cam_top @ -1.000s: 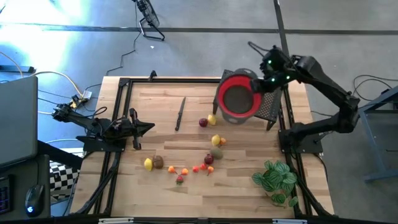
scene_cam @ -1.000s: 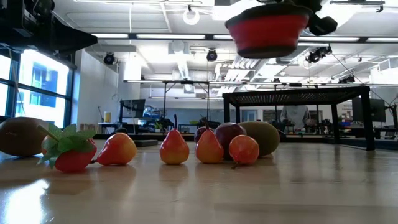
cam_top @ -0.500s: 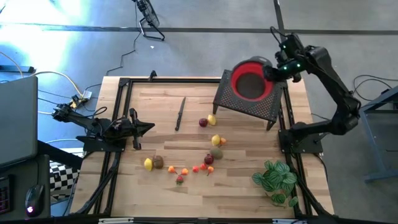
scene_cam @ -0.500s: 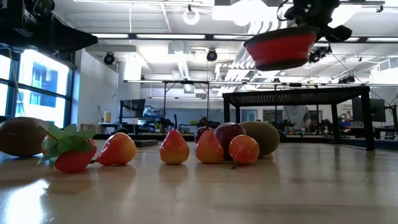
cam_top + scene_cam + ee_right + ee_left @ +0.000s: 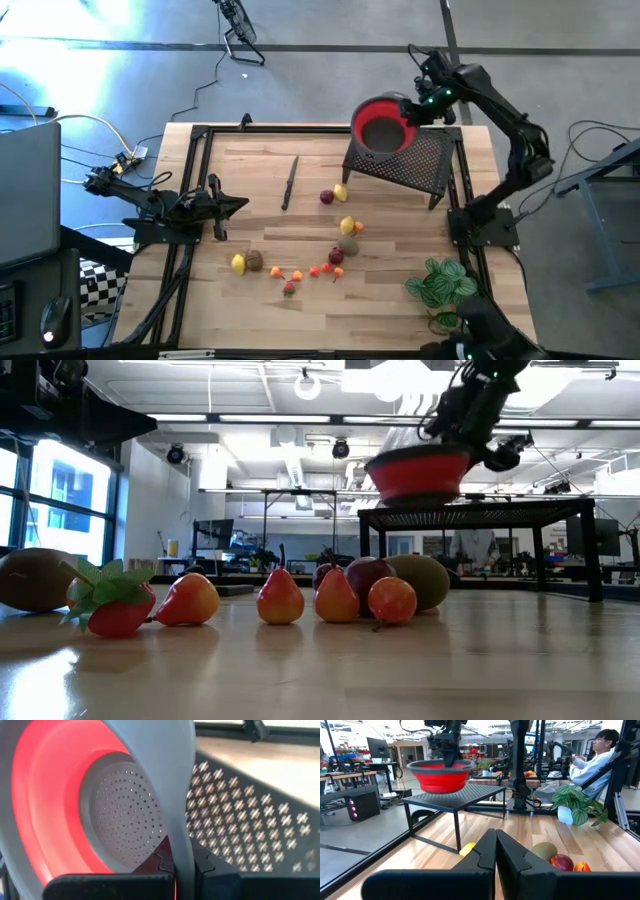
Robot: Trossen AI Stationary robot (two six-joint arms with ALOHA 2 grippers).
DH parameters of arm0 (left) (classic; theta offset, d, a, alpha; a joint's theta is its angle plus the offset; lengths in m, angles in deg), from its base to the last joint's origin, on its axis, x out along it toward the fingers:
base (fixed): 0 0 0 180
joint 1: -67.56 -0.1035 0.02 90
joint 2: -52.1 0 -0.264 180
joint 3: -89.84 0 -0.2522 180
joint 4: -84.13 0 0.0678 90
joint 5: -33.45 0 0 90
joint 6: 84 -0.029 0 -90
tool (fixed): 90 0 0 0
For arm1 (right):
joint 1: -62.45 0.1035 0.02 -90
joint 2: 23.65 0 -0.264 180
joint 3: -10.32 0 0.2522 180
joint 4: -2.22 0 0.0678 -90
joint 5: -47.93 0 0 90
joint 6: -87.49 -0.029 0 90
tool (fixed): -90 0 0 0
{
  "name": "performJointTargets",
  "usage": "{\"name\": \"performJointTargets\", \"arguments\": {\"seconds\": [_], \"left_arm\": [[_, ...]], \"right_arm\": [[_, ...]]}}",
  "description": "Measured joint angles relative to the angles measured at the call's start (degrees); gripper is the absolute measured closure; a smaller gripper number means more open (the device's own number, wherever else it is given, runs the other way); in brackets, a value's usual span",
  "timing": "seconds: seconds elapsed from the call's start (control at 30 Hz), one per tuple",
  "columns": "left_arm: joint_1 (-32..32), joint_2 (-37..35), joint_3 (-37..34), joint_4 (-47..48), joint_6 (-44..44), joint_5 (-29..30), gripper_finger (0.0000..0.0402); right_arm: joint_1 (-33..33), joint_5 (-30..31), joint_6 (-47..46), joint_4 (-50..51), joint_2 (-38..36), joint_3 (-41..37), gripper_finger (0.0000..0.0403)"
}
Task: Pick & Place Fruit
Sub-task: Put the red strainer bowl on the shelf
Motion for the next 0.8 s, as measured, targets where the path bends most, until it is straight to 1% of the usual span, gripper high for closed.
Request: {"name": "performJointTargets", "arguments": {"seconds": [0.23,0.4,0.8], "left_arm": [[0.02,0.02,0.0,-0.01,0.0,0.0,0.0402],[0.01,0.02,0.0,0.0,0.0,0.01,0.0402],[0.0,0.0,0.0,-0.02,0.0,0.02,0.0402]], "right_arm": [[-3.34,-3.05,1.02,-2.3,2.57,-0.01,0.0399],[-5.56,-5.47,2.44,-3.96,2.48,-0.02,0.0399],[-6.62,-5.4,8.29,-3.58,2.53,-0.02,0.0399]]}}
